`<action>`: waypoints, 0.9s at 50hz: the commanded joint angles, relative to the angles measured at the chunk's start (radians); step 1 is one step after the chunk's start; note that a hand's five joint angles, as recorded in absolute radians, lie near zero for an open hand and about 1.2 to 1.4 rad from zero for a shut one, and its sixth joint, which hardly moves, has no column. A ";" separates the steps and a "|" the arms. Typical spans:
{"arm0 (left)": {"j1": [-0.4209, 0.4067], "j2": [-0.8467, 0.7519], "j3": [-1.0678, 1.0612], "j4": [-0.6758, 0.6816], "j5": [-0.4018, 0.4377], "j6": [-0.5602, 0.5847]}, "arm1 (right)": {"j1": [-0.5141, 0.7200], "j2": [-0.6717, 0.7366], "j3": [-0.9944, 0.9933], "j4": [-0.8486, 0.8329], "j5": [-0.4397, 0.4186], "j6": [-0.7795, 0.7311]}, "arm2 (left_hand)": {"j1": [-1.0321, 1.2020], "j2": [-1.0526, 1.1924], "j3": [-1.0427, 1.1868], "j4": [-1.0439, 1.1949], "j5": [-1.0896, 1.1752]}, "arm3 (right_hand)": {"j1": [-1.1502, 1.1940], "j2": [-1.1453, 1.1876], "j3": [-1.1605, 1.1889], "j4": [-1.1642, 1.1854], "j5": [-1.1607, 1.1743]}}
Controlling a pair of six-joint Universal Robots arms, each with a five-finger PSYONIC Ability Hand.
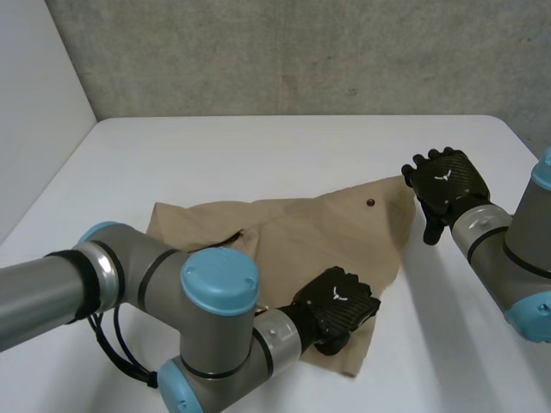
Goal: Fold the shorts.
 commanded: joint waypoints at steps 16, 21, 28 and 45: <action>0.259 0.129 0.114 0.087 -0.261 0.091 | 0.002 0.000 0.000 -0.002 -0.002 0.001 | 0.271 0.260 0.265 0.254 0.261 | -0.024 -0.038 -0.032 -0.053 -0.066; 0.411 0.065 0.250 0.151 -0.388 0.100 | 0.003 0.000 -0.001 -0.002 0.000 0.002 | 0.271 0.260 0.265 0.254 0.261 | -0.024 -0.038 -0.032 -0.053 -0.066; 0.514 -0.085 0.485 0.179 -0.417 0.099 | 0.012 0.000 0.000 -0.002 0.007 0.004 | 0.271 0.260 0.265 0.254 0.261 | -0.024 -0.038 -0.032 -0.053 -0.066; 0.525 -0.268 0.579 0.348 -0.407 0.100 | 0.025 -0.002 0.048 0.003 -0.003 0.001 | -0.920 -0.931 -0.926 -0.938 -0.930 | -0.024 -0.038 -0.032 -0.053 -0.066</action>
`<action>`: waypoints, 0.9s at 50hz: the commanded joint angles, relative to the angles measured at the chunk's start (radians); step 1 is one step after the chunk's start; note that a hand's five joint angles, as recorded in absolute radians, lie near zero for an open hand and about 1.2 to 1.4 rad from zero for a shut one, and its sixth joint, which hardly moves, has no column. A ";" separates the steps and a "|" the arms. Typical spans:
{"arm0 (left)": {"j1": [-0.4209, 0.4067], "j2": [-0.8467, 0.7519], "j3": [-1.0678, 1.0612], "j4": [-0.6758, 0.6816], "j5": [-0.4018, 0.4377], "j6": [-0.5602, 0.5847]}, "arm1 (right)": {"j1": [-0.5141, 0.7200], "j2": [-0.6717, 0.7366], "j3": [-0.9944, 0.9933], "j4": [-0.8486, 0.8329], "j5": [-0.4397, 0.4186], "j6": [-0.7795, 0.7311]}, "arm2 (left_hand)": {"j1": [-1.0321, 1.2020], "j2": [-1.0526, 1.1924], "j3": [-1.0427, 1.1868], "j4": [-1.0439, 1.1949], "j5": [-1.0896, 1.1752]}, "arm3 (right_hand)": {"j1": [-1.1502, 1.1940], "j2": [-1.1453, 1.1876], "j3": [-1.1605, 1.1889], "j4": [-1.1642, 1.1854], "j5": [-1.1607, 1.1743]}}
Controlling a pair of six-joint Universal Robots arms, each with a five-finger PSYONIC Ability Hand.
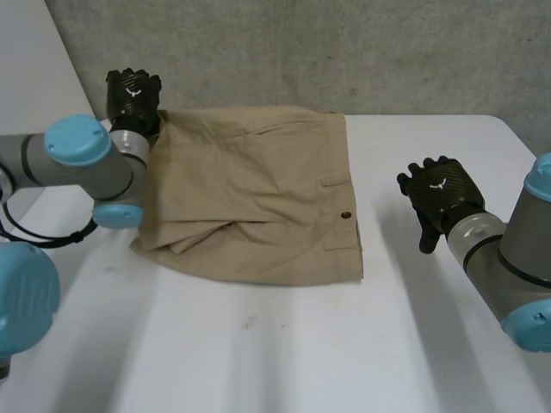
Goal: Fold the shorts.
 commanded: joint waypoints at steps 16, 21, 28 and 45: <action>-0.070 0.509 -0.641 0.010 0.011 -0.011 | 0.101 -0.087 0.053 0.120 -0.166 0.170 | -0.729 -0.767 -0.766 -0.767 -0.762 | 0.036 0.023 0.028 0.007 -0.006; -0.101 0.626 -0.807 -0.062 0.029 -0.013 | 0.122 -0.037 0.044 0.106 -0.201 0.233 | -0.653 -0.691 -0.690 -0.691 -0.685 | 0.247 0.234 0.239 0.218 0.205; -0.128 0.730 -0.980 -0.145 0.036 -0.025 | 0.177 0.077 -0.017 0.077 -0.190 0.226 | -0.565 -0.603 -0.602 -0.603 -0.597 | 0.350 0.337 0.342 0.321 0.308; -0.076 0.710 -1.065 -0.263 0.132 -0.194 | 0.190 0.221 -0.105 -0.024 -0.015 0.146 | -0.271 -0.309 -0.308 -0.309 -0.304 | 0.600 0.586 0.591 0.570 0.558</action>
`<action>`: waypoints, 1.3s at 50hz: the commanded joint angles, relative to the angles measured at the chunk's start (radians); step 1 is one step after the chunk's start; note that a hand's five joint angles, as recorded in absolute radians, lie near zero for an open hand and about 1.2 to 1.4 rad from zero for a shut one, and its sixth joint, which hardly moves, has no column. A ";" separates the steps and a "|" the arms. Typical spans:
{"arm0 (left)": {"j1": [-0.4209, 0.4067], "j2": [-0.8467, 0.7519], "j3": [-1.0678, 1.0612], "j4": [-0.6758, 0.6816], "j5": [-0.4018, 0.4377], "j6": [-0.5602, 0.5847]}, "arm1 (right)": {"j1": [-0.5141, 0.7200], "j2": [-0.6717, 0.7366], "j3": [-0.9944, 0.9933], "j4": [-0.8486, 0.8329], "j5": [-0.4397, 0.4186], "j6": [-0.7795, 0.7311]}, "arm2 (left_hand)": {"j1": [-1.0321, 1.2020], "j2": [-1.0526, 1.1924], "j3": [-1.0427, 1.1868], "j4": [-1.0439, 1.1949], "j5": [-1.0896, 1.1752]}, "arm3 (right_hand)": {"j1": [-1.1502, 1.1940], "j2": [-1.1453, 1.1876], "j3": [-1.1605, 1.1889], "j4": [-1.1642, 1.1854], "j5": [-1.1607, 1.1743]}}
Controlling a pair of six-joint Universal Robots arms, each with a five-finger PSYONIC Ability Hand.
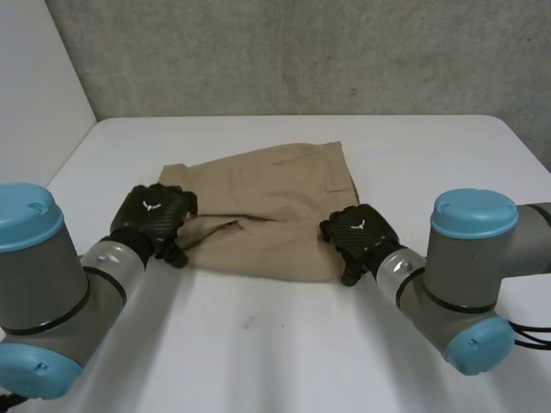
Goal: Fold the shorts.
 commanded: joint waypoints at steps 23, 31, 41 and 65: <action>0.107 -0.273 0.125 0.038 0.032 0.049 | -0.017 -0.149 0.027 -0.021 0.104 -0.016 | 0.060 0.067 0.066 0.068 0.068 | 0.905 0.830 0.834 0.828 0.852; 0.133 -0.302 0.145 0.073 0.029 0.140 | -0.016 -0.146 0.031 0.014 0.102 -0.019 | 0.066 0.073 0.071 0.074 0.074 | 0.905 0.830 0.834 0.828 0.852; 0.129 -0.313 0.153 0.099 0.034 0.144 | -0.011 -0.131 0.027 0.012 0.104 -0.019 | 0.285 0.293 0.291 0.294 0.294 | 0.905 0.830 0.834 0.828 0.852; 0.118 -0.351 0.179 0.058 0.043 0.160 | -0.013 -0.089 0.010 0.014 0.142 -0.013 | 0.318 0.325 0.324 0.326 0.326 | 0.905 0.830 0.834 0.828 0.852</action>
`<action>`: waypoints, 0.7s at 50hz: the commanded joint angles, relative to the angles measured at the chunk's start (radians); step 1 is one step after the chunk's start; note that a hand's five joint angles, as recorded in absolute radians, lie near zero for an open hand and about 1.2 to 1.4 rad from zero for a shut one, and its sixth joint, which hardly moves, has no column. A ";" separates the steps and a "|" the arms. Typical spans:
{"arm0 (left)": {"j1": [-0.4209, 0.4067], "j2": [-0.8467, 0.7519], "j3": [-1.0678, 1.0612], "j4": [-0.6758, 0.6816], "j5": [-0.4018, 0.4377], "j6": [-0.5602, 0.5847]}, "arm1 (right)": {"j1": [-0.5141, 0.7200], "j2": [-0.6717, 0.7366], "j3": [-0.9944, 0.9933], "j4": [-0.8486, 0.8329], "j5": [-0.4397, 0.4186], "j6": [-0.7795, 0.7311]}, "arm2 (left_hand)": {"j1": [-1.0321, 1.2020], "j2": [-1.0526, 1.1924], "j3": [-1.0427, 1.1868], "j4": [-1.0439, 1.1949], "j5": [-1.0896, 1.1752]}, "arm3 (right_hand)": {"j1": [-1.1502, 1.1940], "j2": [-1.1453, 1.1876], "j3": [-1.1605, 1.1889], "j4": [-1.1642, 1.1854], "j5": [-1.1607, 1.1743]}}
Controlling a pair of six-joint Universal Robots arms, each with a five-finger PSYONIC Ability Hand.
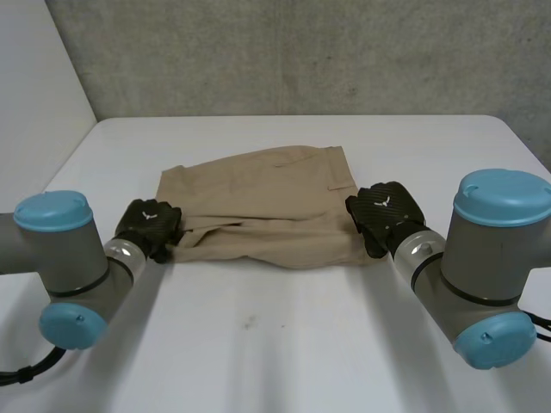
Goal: Fold the shorts.
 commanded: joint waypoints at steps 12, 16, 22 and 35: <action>0.000 0.017 0.031 -0.055 -0.007 -0.003 | -0.002 0.012 -0.013 0.021 0.028 0.009 | 0.619 0.618 0.618 0.618 0.615 | 0.308 0.049 0.032 0.023 0.071; 0.004 0.049 0.026 -0.067 -0.007 -0.012 | -0.006 -0.005 -0.014 0.102 0.022 0.059 | 0.619 0.618 0.618 0.618 0.615 | -0.019 -0.277 -0.294 -0.303 -0.255; 0.003 0.086 0.025 -0.089 -0.007 -0.026 | -0.048 -0.037 0.018 0.182 0.009 0.105 | 0.619 0.618 0.618 0.618 0.615 | -0.172 -0.431 -0.447 -0.457 -0.409; -0.006 0.089 0.035 -0.090 -0.007 -0.055 | -0.025 -0.057 0.171 -0.054 0.013 0.081 | 0.619 0.618 0.618 0.618 0.615 | -0.219 -0.478 -0.495 -0.504 -0.456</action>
